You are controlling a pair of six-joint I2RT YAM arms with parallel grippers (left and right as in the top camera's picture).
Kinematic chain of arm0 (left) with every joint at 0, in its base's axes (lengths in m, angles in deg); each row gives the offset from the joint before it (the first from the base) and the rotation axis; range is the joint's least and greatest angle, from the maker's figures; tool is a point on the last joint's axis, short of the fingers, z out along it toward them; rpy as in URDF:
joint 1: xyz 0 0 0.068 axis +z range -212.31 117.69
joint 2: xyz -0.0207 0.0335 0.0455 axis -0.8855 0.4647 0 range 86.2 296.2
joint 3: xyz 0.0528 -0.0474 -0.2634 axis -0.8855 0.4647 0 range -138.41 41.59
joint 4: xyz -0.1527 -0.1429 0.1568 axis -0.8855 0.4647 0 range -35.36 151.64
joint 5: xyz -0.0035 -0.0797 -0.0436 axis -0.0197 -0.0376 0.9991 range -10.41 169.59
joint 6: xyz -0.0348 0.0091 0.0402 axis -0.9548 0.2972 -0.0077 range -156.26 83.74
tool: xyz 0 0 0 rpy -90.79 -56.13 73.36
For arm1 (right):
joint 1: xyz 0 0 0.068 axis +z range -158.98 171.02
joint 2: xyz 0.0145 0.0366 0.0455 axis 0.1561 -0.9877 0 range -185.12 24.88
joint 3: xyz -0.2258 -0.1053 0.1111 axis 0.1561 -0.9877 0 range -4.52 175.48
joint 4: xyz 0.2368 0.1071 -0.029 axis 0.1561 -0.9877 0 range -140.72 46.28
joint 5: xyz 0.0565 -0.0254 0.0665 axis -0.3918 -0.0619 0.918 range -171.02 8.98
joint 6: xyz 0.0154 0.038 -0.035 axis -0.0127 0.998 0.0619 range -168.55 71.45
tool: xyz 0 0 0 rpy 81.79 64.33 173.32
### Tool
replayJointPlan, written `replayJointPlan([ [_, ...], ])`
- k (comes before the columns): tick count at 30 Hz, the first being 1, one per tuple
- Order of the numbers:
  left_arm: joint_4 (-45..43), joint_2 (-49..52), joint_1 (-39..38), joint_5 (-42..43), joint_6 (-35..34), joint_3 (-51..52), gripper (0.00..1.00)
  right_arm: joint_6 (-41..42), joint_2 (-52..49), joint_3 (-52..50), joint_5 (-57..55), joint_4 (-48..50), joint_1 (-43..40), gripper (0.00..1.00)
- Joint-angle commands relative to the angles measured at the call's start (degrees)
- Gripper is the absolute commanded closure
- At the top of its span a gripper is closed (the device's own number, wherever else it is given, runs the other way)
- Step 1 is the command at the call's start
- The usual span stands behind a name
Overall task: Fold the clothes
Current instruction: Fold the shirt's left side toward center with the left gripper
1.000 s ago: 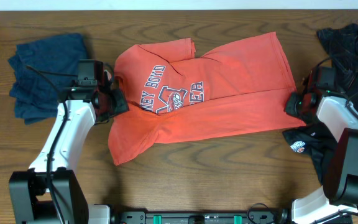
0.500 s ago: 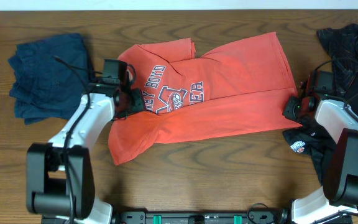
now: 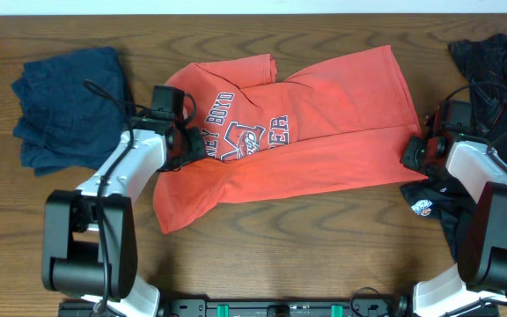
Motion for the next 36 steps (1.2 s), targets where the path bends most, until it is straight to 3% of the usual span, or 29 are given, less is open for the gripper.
replayJointPlan([
  [1,-0.1,2.2,-0.5,-1.4,-0.6,0.2,0.50,-0.4,0.3,-1.1,-0.5,-0.5,0.1,0.76],
  [6,-0.3,2.4,-0.5,-1.8,-0.6,0.2,0.68,-0.4,0.3,-1.1,-0.5,-0.7,0.1,0.76],
  [11,-0.3,2.4,-0.5,-1.8,-0.6,0.2,0.94,-0.4,0.3,-1.1,-0.5,-0.8,0.1,0.76],
  [17,-0.3,2.3,-0.6,-1.0,-0.5,0.2,0.94,-0.4,0.3,-1.1,-0.5,-0.9,0.1,0.75],
  [23,-0.4,-2.4,-2.7,8.8,2.5,-2.0,0.94,-0.4,0.3,-1.1,-0.5,-0.9,0.1,0.75],
  [29,-4.2,-9.8,-9.6,6.1,3.6,-2.3,0.94,-0.4,0.3,-1.1,-0.5,-0.9,0.1,0.75],
  [32,-4.2,-9.4,-12.8,0.0,3.5,-1.8,0.94,-0.4,0.3,-1.1,-0.5,-0.9,0.1,0.75],
  [36,-4.1,-6.6,-15.1,-0.7,3.3,-0.9,0.94,-0.5,0.3,-1.1,-0.5,-0.9,0.1,0.75],
])
